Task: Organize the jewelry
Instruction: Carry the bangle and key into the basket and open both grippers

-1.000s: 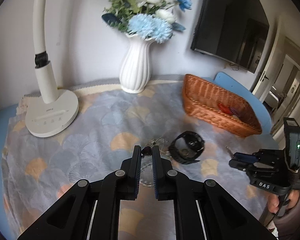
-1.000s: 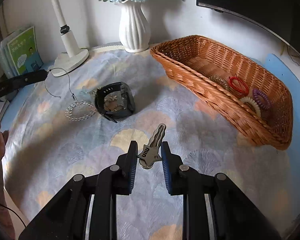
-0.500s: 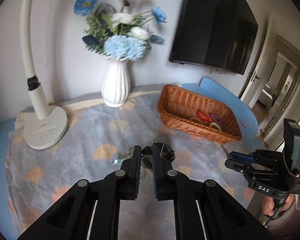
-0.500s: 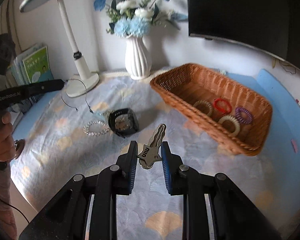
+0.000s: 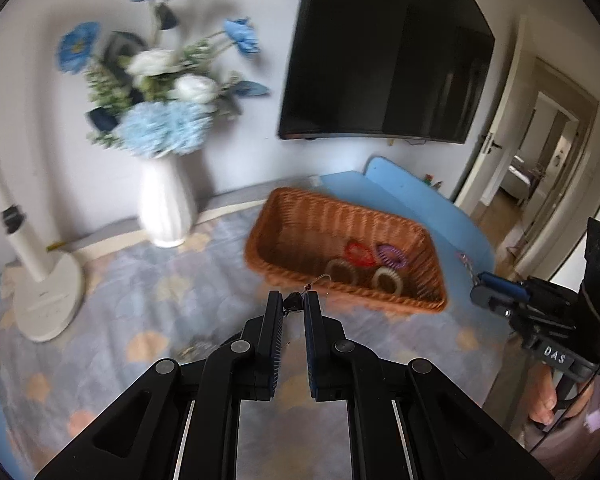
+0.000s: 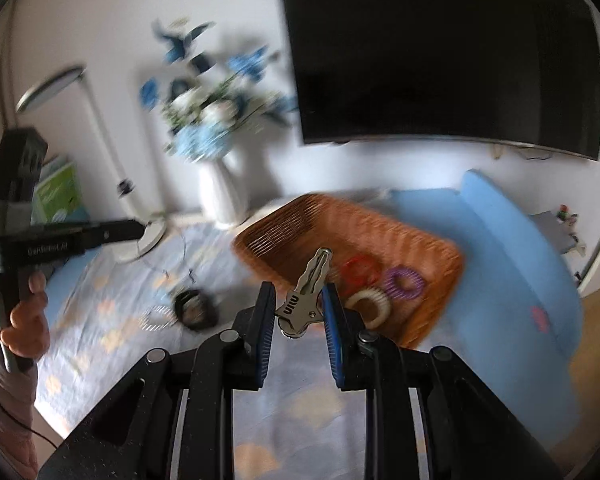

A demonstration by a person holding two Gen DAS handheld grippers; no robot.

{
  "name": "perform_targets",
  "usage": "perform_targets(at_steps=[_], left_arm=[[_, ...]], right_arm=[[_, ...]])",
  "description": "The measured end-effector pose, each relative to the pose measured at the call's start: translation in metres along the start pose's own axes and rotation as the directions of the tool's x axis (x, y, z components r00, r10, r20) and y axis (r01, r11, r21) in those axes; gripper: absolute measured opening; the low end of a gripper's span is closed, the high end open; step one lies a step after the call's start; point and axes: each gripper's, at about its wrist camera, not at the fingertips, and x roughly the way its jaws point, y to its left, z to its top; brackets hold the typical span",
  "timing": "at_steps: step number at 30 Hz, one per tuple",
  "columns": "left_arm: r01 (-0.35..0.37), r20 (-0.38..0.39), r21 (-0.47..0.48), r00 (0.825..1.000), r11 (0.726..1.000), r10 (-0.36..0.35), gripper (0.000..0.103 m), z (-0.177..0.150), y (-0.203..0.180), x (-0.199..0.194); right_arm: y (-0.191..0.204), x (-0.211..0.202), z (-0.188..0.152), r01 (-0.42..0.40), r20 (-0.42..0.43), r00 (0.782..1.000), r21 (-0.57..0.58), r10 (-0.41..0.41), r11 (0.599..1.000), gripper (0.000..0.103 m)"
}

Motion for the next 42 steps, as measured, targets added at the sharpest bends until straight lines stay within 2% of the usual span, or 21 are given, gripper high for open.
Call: perform_targets(at_steps=[6,11,17,22,25,30,33,35,42], left_arm=[[0.048,-0.056,0.006,0.997,0.999,-0.048,0.011,0.035,-0.031,0.059],[0.065,-0.123,-0.015,0.990,0.998,-0.066,0.011,0.055,-0.050,0.122],[0.081,-0.195,-0.049,0.977,0.995,-0.089,0.010,0.057,-0.056,0.189],[-0.011,-0.250,-0.066,0.968,0.998,-0.006,0.011,0.052,-0.039,0.231],[-0.033,-0.277,-0.082,0.961,0.996,0.009,0.010,0.048,-0.027,0.247],[-0.049,-0.274,-0.061,0.961,0.997,0.030,0.013,0.045,-0.025,0.244],[-0.017,-0.238,-0.070,0.971,0.997,0.000,0.027,0.047,-0.026,0.225],[-0.004,-0.201,-0.073,0.980,0.997,-0.010,0.041,0.047,-0.028,0.206],[0.028,-0.100,-0.050,0.994,0.998,-0.033,0.043,0.033,-0.034,0.131]], right_arm=[[-0.066,0.010,0.024,0.055,0.022,0.998,0.082,-0.057,0.995,0.026],[-0.105,0.054,0.031,-0.003,-0.049,0.999,0.159,0.011,0.987,0.026],[-0.108,0.121,0.025,0.013,-0.162,0.987,0.130,0.008,0.991,0.026],[-0.103,0.161,0.014,0.017,-0.249,0.969,0.120,0.014,0.993,0.026],[-0.096,0.174,0.009,0.007,-0.278,0.960,0.103,0.021,0.995,0.026],[-0.092,0.167,0.010,-0.020,-0.260,0.964,0.117,0.050,0.993,0.027],[-0.092,0.155,0.014,-0.009,-0.237,0.971,0.116,0.037,0.993,0.028],[-0.089,0.147,0.015,-0.010,-0.224,0.974,0.120,0.037,0.993,0.029],[-0.053,0.112,0.019,-0.029,-0.181,0.983,0.082,0.044,0.996,0.029]])
